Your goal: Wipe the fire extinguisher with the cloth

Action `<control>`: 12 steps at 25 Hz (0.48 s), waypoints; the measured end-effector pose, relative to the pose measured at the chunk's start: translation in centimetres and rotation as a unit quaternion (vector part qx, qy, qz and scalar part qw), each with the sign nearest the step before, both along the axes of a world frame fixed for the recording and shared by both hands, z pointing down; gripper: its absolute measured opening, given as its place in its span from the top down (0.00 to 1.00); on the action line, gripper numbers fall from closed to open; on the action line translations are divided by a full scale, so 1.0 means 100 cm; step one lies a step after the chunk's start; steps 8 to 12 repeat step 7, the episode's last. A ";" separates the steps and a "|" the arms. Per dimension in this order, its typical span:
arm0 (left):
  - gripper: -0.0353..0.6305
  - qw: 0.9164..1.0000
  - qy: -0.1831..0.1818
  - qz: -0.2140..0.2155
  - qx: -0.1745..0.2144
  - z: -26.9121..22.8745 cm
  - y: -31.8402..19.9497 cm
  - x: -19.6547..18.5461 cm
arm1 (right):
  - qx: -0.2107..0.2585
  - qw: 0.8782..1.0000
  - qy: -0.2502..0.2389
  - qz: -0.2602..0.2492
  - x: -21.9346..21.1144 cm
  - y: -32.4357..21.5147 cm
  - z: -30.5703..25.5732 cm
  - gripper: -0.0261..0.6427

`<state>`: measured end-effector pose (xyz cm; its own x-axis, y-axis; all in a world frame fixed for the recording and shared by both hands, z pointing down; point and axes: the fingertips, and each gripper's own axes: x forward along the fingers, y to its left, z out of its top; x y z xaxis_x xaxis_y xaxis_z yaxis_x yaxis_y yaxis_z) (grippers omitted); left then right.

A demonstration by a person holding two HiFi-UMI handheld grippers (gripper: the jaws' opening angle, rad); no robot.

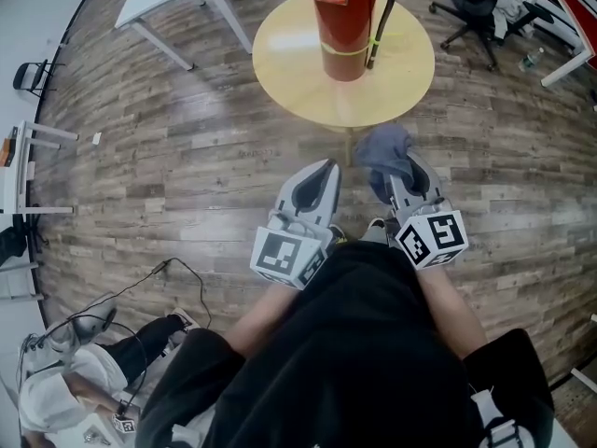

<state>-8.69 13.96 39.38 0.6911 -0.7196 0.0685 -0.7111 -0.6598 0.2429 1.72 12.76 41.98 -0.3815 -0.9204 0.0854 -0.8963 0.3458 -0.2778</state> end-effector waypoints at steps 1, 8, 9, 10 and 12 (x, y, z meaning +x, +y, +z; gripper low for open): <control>0.91 1.000 -0.001 0.002 0.001 -0.001 0.000 0.000 | 0.000 1.000 0.001 -0.001 -0.002 0.000 0.001 0.87; 0.91 1.000 -0.004 0.011 0.004 0.002 -0.002 -0.008 | -0.002 1.000 0.001 -0.006 -0.015 0.000 0.006 0.87; 0.91 1.000 -0.004 0.011 0.004 0.002 -0.002 -0.008 | -0.002 1.000 0.001 -0.006 -0.015 0.000 0.006 0.87; 0.91 1.000 -0.004 0.011 0.004 0.002 -0.002 -0.008 | -0.002 1.000 0.001 -0.006 -0.015 0.000 0.006 0.87; 0.91 1.000 -0.004 0.011 0.004 0.002 -0.002 -0.008 | -0.002 1.000 0.001 -0.006 -0.015 0.000 0.006 0.87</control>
